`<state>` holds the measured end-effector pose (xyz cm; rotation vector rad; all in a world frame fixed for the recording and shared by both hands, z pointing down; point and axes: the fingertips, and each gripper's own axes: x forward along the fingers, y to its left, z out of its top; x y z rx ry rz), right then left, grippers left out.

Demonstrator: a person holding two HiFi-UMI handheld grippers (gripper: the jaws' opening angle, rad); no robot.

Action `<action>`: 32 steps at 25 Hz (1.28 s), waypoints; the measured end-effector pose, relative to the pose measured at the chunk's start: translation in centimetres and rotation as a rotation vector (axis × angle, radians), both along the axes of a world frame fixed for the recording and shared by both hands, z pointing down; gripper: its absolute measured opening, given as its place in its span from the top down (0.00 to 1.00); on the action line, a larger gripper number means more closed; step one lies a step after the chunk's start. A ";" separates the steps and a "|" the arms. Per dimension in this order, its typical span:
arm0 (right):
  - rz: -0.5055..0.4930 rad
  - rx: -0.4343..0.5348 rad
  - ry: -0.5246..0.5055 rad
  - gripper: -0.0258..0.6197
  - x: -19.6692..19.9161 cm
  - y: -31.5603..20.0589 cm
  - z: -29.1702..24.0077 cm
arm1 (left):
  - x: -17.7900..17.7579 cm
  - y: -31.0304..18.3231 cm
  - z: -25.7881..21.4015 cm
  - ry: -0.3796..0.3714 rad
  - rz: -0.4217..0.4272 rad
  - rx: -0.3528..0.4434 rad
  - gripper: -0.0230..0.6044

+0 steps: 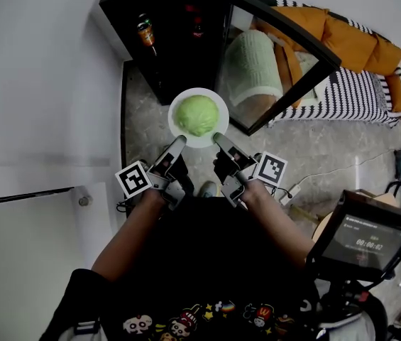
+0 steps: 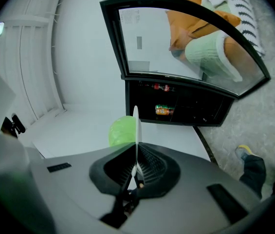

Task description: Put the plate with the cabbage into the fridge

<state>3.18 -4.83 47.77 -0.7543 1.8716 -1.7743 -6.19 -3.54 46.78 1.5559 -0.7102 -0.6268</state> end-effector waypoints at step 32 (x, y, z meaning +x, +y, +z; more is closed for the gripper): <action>-0.013 -0.023 0.002 0.93 -0.1 1.0 0.6 | -0.1 1.0 0.5 -0.019 0.004 -0.036 0.94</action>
